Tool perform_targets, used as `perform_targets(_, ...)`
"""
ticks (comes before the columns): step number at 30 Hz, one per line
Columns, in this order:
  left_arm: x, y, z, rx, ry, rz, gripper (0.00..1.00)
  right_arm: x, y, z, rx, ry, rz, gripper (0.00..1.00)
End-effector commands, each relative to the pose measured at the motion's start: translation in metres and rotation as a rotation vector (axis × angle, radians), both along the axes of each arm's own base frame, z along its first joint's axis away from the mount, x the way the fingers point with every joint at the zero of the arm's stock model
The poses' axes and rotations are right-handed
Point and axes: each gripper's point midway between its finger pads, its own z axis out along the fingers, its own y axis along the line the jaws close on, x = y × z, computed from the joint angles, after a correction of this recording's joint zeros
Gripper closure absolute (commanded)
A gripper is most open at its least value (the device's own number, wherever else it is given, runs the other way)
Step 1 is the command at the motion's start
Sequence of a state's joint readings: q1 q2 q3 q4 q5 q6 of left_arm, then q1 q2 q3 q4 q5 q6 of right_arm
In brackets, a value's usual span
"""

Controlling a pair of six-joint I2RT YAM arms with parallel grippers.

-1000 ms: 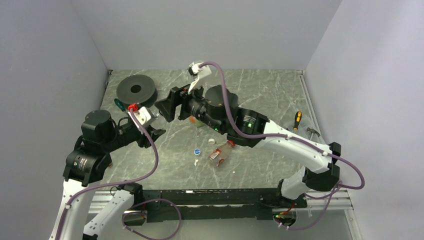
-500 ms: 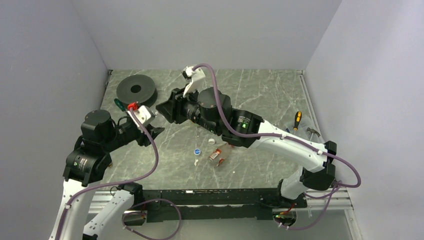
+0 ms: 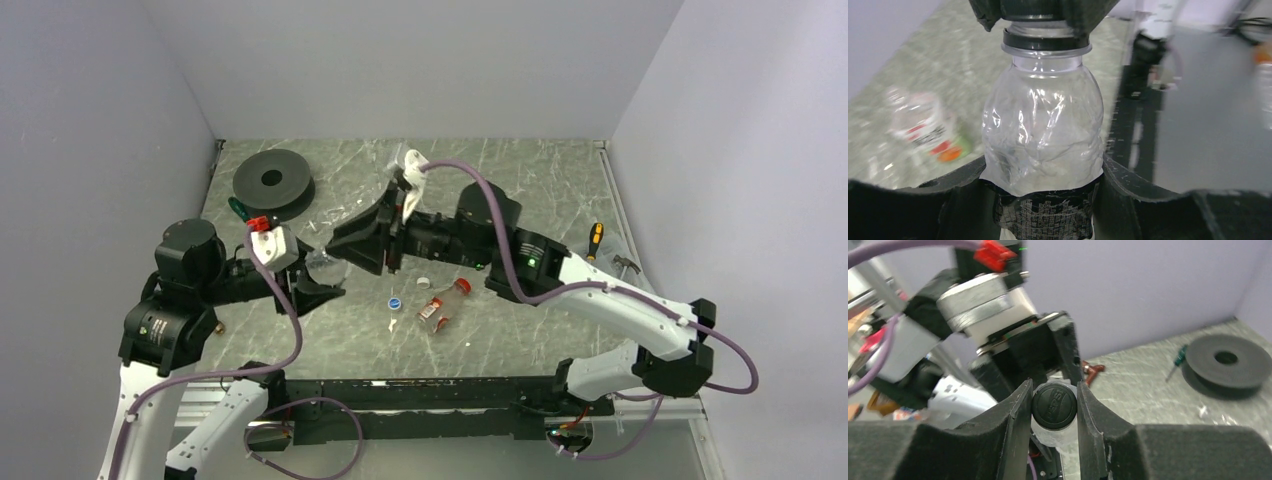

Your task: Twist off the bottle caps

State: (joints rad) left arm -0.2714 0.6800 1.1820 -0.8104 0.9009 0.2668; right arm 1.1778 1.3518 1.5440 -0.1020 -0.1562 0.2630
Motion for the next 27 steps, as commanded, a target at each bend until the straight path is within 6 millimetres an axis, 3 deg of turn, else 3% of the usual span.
perform_targets(1,-0.075,-0.017,0.028,-0.115,0.099,-0.391,0.75,-0.052,-0.03,0.063,0.181,-0.248,0.225,0.85)
perform_targets(5,-0.092,-0.017,0.03,-0.14,0.177,-0.485,0.75,-0.069,-0.041,0.064,0.183,-0.307,0.301,0.87)
perform_targets(11,-0.076,-0.017,0.013,-0.086,0.142,-0.42,0.76,-0.068,-0.047,0.062,0.171,-0.308,0.282,0.9)
perform_targets(15,-0.062,-0.012,-0.007,-0.014,0.076,-0.351,0.77,-0.05,-0.066,0.066,0.183,-0.303,0.17,0.93)
perform_targets(21,-0.064,-0.005,-0.031,0.065,0.042,-0.354,0.77,-0.015,-0.093,0.076,0.201,-0.271,0.009,0.95)
perform_targets(25,-0.062,-0.005,-0.032,0.065,0.023,-0.341,0.78,0.012,-0.089,0.061,0.154,-0.203,-0.064,0.95)
perform_targets(27,-0.059,-0.005,-0.029,0.057,0.009,-0.318,0.79,0.04,-0.088,0.047,0.095,-0.146,-0.189,0.95)
